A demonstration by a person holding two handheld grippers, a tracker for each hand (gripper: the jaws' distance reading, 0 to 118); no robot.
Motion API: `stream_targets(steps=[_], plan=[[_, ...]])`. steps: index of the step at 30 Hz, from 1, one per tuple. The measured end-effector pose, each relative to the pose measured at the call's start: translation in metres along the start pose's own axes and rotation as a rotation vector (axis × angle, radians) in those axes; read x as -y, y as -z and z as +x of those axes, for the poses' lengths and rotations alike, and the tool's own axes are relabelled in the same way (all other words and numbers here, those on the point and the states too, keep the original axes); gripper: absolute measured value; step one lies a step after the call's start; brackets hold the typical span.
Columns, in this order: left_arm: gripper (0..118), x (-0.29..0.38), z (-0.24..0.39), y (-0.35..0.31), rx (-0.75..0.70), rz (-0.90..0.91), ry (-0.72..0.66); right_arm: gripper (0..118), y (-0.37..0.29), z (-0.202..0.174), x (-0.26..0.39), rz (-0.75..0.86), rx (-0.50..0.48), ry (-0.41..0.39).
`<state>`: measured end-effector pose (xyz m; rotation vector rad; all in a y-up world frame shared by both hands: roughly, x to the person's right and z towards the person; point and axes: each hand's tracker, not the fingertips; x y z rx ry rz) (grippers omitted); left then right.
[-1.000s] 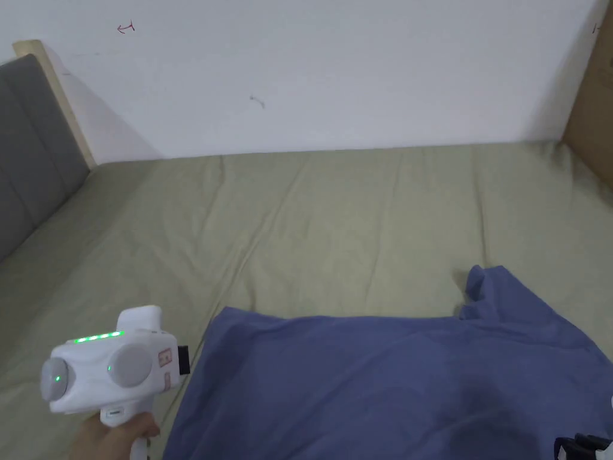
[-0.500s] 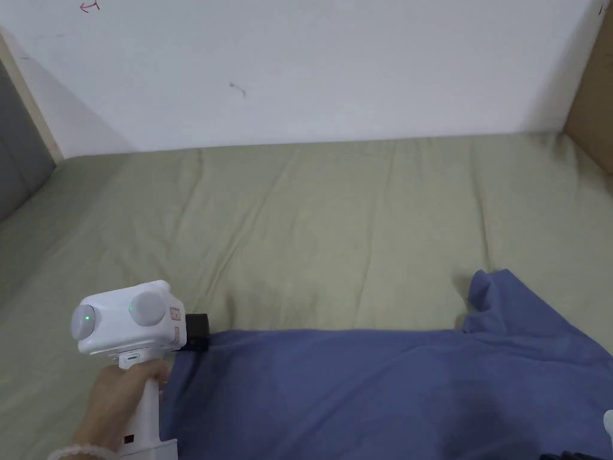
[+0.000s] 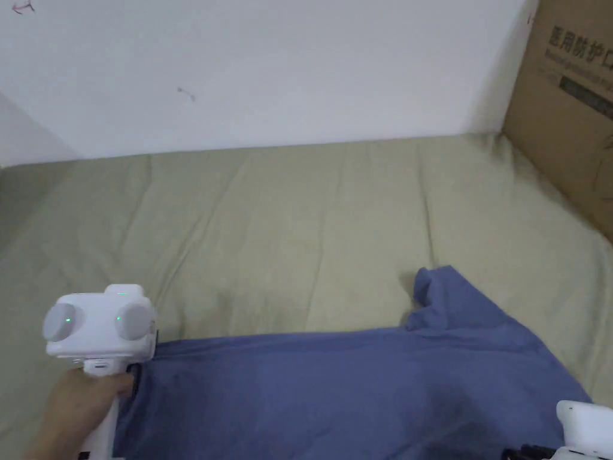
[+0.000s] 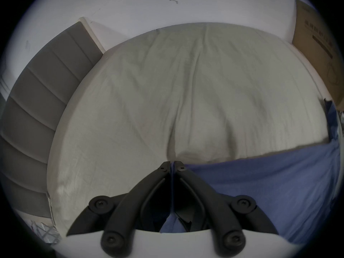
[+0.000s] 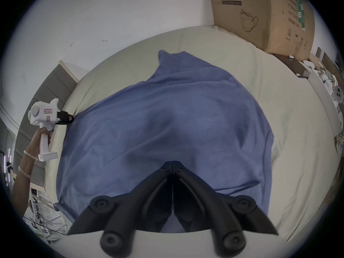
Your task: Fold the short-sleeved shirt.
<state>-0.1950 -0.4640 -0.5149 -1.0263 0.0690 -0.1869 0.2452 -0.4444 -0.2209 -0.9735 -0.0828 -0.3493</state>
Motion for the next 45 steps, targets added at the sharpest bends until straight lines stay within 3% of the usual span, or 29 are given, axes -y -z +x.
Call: stream_targets(steps=[6,7,8,9,10,14,16,18,20,22,23,24,25,29,34,36,40,43,45], plan=[[1,-0.004,-0.007,-0.046,0.03,0.084,0.015,1,0.001,0.036,-0.062,0.034,0.004,0.002],[1,-0.005,-0.007,-0.052,0.034,0.098,0.016,5,0.007,0.041,-0.078,0.032,0.004,-0.01],[1,-0.004,-0.007,-0.061,0.041,0.108,0.023,22,0.017,0.048,-0.099,0.019,0.001,-0.015],[1,-0.004,-0.008,-0.067,0.045,0.118,0.027,57,0.028,0.054,-0.118,-0.006,0.014,-0.032],[2,-0.004,-0.007,-0.071,0.048,0.128,0.034,73,0.037,0.059,-0.134,-0.013,0.049,-0.039],[1,-0.002,-0.009,-0.079,0.046,0.151,0.051,87,0.088,0.08,-0.18,-0.076,0.147,-0.057],[1,-0.002,-0.01,-0.076,0.046,0.146,0.048,87,0.115,0.087,-0.185,-0.176,0.215,-0.051],[1,-0.001,-0.012,-0.074,0.052,0.134,0.034,86,0.134,0.091,-0.178,-0.237,0.183,-0.058],[2,0.0,-0.013,-0.07,0.056,0.125,0.03,85,0.127,0.084,-0.177,-0.187,0.193,-0.073],[1,0.001,-0.013,-0.069,0.053,0.116,0.038,65,0.125,0.086,-0.185,-0.204,0.208,-0.086],[1,0.002,-0.013,-0.07,0.051,0.117,0.043,44,0.122,0.083,-0.186,-0.194,0.222,-0.12],[2,0.001,-0.014,-0.071,0.052,0.118,0.039,6,0.119,0.081,-0.187,-0.199,0.2,-0.125],[1,0.001,-0.015,-0.074,0.062,0.121,0.026,2,0.114,0.073,-0.185,-0.209,0.175,-0.121],[1,-0.004,-0.018,-0.085,0.064,0.125,0.019,2,0.122,0.067,-0.189,-0.219,0.222,-0.151],[2,-0.014,-0.032,-0.107,0.072,0.152,0.012,2,0.076,0.07,-0.206,-0.123,0.1,0.049],[1,-0.02,-0.036,-0.125,0.076,0.171,0.003,2,0.048,0.063,-0.218,-0.066,0.094,0.016],[1,-0.036,-0.045,-0.172,0.048,0.248,-0.006,2,-0.015,0.045,-0.242,0.044,0.028,0.025],[1,-0.053,-0.058,-0.215,0.047,0.327,-0.043,2,-0.064,0.027,-0.262,0.132,0.046,-0.016],[1,-0.068,-0.065,-0.241,0.035,0.379,-0.057,2,-0.095,0.02,-0.278,0.183,0.026,-0.001]])
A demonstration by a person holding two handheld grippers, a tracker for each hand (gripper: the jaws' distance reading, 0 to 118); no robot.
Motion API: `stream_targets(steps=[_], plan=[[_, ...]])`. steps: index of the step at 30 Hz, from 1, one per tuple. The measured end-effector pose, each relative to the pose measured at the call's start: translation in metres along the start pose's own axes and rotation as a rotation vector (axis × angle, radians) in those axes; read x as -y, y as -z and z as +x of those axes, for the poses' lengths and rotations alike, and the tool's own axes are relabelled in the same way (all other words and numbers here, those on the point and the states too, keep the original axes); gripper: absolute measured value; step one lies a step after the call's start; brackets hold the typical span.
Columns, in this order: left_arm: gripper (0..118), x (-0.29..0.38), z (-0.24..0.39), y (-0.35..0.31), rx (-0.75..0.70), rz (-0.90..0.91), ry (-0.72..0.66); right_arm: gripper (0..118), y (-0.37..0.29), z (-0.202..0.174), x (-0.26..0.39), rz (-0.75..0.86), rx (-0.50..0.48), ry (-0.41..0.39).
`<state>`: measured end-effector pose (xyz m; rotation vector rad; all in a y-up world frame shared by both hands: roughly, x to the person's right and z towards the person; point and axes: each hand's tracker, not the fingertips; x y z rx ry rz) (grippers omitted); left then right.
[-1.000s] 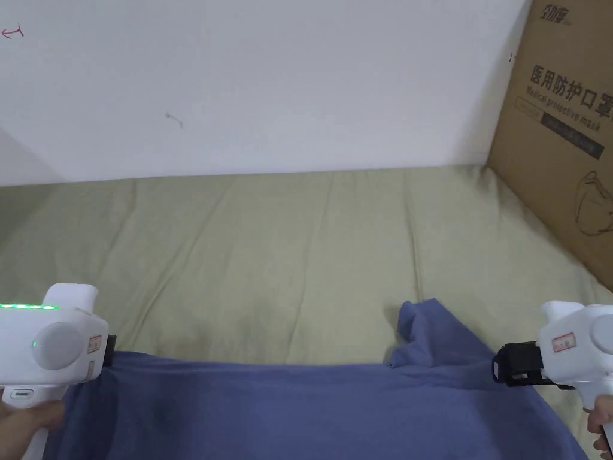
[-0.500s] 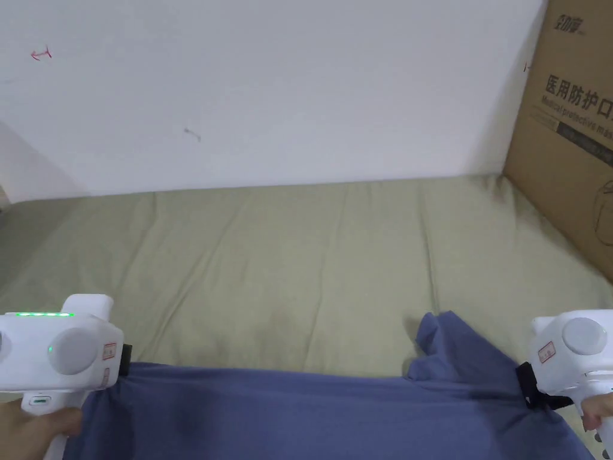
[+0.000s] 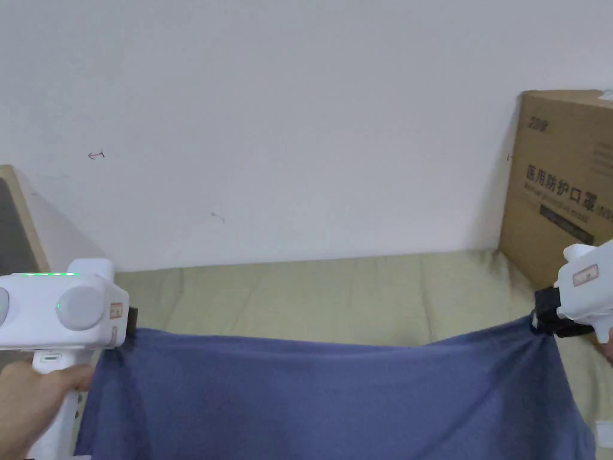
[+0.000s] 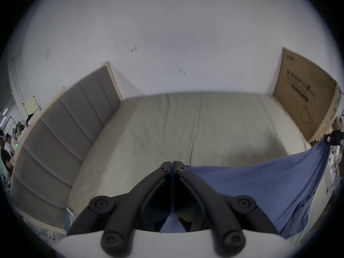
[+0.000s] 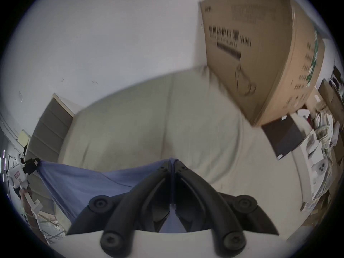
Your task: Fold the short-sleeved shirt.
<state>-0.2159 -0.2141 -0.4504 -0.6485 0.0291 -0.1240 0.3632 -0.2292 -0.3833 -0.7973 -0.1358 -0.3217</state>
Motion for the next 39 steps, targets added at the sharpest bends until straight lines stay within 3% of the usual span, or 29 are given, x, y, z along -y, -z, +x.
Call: stream_targets(steps=[10,18,21,23,25,27,31,32,39], plan=[[1,-0.145,-0.004,-0.062,-0.108,0.18,-0.02,2,-0.088,-0.049,-0.134,0.193,-0.015,0.047],[2,-0.238,-0.002,-0.075,-0.244,0.268,0.011,2,-0.128,-0.106,-0.226,0.3,0.004,0.014],[2,-0.261,-0.009,-0.083,-0.247,0.3,-0.035,2,-0.144,-0.119,-0.251,0.359,-0.022,0.08],[1,-0.27,-0.015,-0.096,-0.242,0.386,-0.104,2,-0.156,-0.125,-0.265,0.364,-0.039,0.099],[1,-0.281,-0.017,-0.107,-0.28,0.417,-0.041,2,-0.175,-0.13,-0.273,0.422,-0.064,0.154],[1,-0.29,-0.025,-0.117,-0.288,0.41,-0.035,2,-0.196,-0.135,-0.279,0.46,-0.082,0.137],[1,-0.29,-0.043,-0.137,-0.199,0.5,-0.173,2,-0.226,-0.147,-0.279,0.526,-0.069,0.081],[1,-0.287,-0.043,-0.137,-0.219,0.481,-0.141,2,-0.231,-0.15,-0.269,0.53,-0.08,0.064],[1,-0.23,-0.027,-0.072,-0.198,0.349,-0.089,2,-0.17,-0.136,-0.225,0.382,-0.017,0.013]])
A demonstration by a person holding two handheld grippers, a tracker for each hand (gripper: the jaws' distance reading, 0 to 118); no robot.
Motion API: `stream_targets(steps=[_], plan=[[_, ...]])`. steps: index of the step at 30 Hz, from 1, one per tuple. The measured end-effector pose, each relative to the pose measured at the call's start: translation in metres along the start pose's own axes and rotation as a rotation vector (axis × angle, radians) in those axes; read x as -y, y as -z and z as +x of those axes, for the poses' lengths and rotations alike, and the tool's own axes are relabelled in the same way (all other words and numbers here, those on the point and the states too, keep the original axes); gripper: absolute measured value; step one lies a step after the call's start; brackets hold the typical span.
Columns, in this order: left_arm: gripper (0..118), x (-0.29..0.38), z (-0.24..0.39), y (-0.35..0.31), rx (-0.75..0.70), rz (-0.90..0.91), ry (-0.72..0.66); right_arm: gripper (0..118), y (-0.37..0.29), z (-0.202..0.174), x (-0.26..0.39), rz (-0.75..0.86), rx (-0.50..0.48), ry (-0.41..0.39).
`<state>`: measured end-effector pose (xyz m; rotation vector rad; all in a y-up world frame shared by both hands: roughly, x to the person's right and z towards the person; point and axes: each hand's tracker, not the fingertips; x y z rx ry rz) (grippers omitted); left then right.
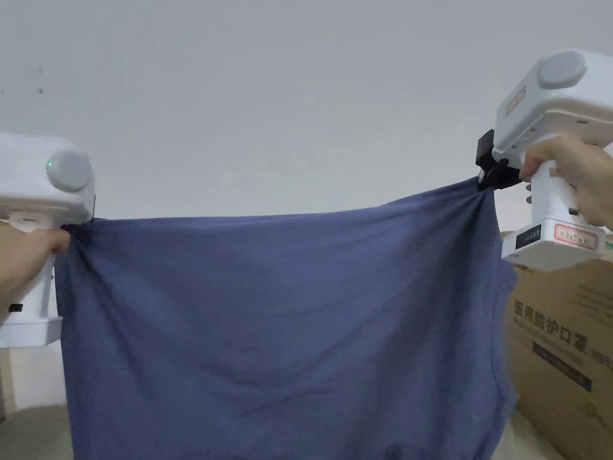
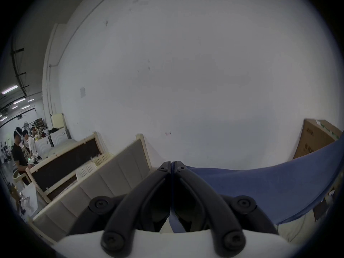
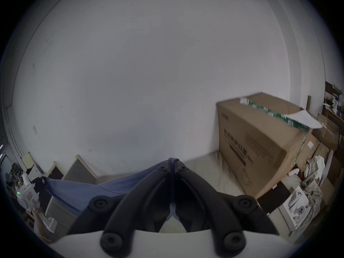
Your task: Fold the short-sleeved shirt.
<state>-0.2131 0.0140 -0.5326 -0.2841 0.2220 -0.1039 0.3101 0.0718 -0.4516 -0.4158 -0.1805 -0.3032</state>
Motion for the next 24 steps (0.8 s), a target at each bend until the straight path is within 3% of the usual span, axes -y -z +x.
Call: stream_targets(steps=[11,14,21,24], plan=[[1,0.268,0.048,0.088,0.052,-0.414,0.03,2,0.16,0.081,0.213,-0.439,0.114,0.057],[1,0.334,0.055,0.095,0.054,-0.518,0.058,2,0.196,0.103,0.309,-0.603,0.129,0.057],[1,0.417,0.033,0.074,0.057,-0.611,0.069,2,0.161,0.127,0.384,-0.642,0.107,0.077],[1,0.417,0.004,0.03,0.105,-0.568,-0.023,2,0.112,0.128,0.4,-0.624,0.038,-0.01]])
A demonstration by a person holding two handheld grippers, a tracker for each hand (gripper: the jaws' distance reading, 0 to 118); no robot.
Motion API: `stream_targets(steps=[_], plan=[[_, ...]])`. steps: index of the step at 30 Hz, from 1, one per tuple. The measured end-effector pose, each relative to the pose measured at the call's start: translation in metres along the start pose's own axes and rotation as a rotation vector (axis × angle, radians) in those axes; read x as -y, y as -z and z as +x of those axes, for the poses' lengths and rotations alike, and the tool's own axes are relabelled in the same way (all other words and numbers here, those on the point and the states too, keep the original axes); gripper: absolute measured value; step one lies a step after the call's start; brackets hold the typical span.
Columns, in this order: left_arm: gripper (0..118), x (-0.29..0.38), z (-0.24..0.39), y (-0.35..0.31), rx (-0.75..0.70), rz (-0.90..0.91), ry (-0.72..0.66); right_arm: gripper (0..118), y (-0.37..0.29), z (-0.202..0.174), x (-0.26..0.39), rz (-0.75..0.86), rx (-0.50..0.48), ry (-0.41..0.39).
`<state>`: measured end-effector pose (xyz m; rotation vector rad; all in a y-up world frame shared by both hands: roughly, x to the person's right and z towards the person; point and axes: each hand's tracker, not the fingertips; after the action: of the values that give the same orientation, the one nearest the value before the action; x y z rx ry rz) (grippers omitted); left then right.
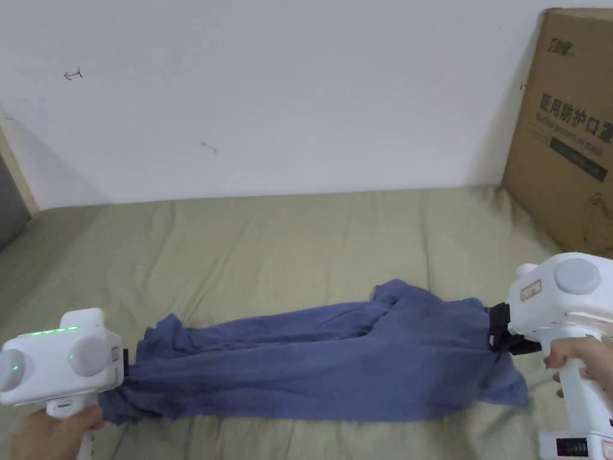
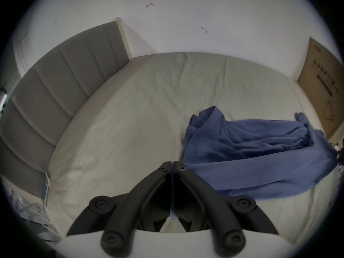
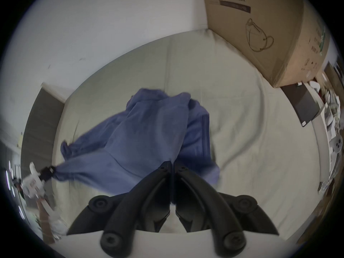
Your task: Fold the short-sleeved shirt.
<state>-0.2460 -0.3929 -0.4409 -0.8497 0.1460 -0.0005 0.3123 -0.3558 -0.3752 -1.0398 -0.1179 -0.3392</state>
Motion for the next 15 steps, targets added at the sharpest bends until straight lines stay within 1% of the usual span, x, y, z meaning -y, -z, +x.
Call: stream_targets(steps=[1,2,3,4,5,6,7,8,10,14,15], plan=[[1,0.007,-0.009,-0.015,0.026,0.01,-0.006,2,-0.011,0.001,0.016,0.008,0.013,0.007],[1,0.015,-0.016,-0.031,0.012,0.015,0.004,2,-0.021,0.003,0.031,0.019,0.02,0.011],[1,0.026,-0.022,-0.047,0.005,0.048,0.006,2,-0.022,0.004,0.034,0.004,0.005,0.026],[1,0.038,-0.025,-0.068,0.002,0.049,0.029,2,-0.031,0.005,0.052,0.007,-0.014,0.022],[1,0.053,-0.031,-0.087,0.008,0.061,0.049,2,-0.046,0.009,0.079,0.01,-0.018,-0.002],[1,0.068,-0.036,-0.104,0.019,0.076,0.065,2,-0.059,0.011,0.106,-0.004,0.01,-0.009],[1,0.082,-0.04,-0.119,0.023,0.061,0.086,2,-0.067,0.013,0.127,-0.008,0.012,-0.015],[1,0.098,-0.041,-0.135,0.019,0.063,0.098,2,-0.074,0.014,0.146,-0.031,0.014,-0.039],[1,0.128,-0.047,-0.161,0.011,0.062,0.143,2,-0.09,0.019,0.185,-0.024,0.016,-0.021],[1,0.183,-0.066,-0.189,-0.028,0.065,0.198,2,-0.116,0.027,0.254,-0.044,0.025,-0.033],[1,0.196,-0.071,-0.194,-0.026,0.059,0.201,2,-0.121,0.03,0.271,-0.057,0.02,-0.023]])
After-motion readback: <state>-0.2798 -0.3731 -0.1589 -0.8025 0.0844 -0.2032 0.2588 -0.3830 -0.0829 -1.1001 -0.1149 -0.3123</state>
